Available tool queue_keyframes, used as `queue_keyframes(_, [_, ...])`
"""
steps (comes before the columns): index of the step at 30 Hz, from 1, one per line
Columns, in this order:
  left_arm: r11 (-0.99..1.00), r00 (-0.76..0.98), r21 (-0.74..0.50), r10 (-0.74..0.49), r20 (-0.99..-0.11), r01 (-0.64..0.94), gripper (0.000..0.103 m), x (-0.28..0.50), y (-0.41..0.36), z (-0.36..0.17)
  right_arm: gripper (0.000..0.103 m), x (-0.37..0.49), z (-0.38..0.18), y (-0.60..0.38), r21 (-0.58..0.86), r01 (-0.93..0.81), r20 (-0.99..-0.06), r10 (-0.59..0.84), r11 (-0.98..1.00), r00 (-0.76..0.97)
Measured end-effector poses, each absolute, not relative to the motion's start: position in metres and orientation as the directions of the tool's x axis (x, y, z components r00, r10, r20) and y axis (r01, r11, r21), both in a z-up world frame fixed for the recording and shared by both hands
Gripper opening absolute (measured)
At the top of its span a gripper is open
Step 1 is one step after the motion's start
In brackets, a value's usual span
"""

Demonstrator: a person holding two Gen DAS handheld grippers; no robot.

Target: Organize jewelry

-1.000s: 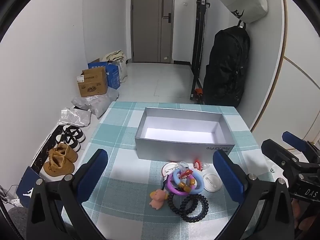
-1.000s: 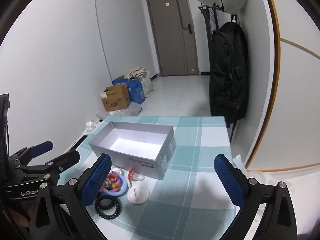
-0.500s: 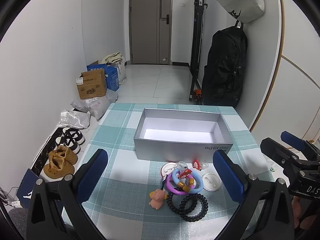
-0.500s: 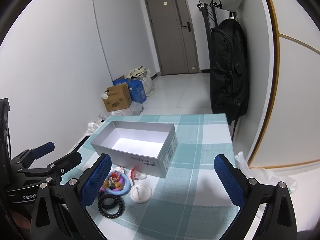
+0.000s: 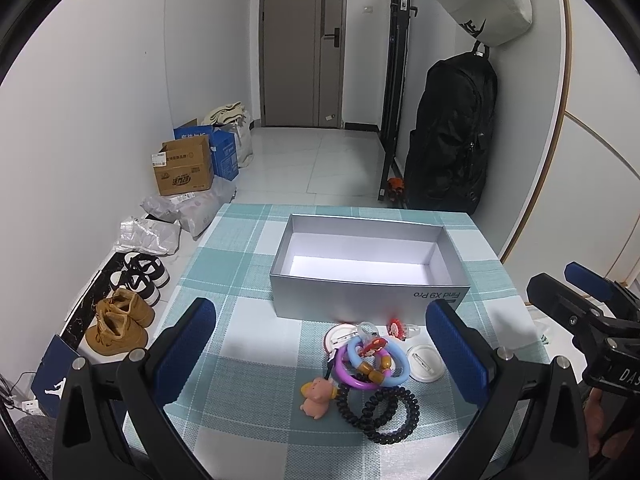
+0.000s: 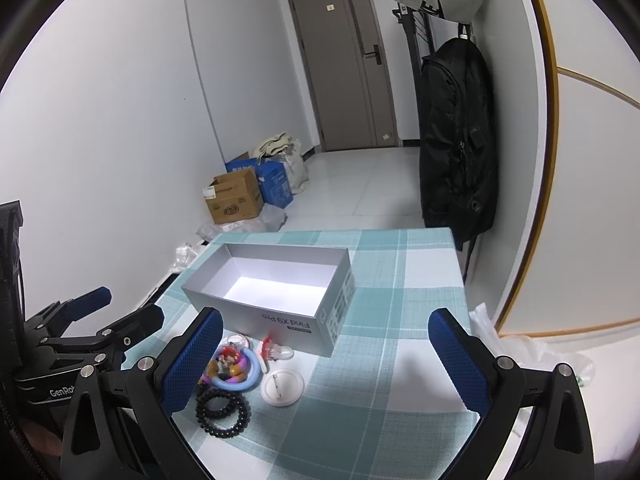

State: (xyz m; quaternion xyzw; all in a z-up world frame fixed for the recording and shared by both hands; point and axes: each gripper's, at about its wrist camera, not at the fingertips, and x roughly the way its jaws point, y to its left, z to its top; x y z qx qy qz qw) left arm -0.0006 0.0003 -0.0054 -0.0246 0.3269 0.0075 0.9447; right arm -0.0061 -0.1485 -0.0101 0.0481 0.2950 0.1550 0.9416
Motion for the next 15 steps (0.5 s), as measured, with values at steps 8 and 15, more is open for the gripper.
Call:
queue_keyframes(8, [0.999, 0.785, -0.043, -0.008, -0.619, -0.024, 0.102, -0.0007, 0.0007, -0.0059, 0.103, -0.0057, -0.01, -0.1494, 0.184, -0.264, -0.54, 0.322, 0.947, 0.778])
queue_keyframes(15, [0.998, 0.784, -0.053, -0.015, -0.621, -0.022, 0.102, -0.0002, 0.0024, -0.0072, 0.103, -0.0059, -0.0104, -0.1496, 0.185, -0.264, -0.54, 0.323, 0.947, 0.778])
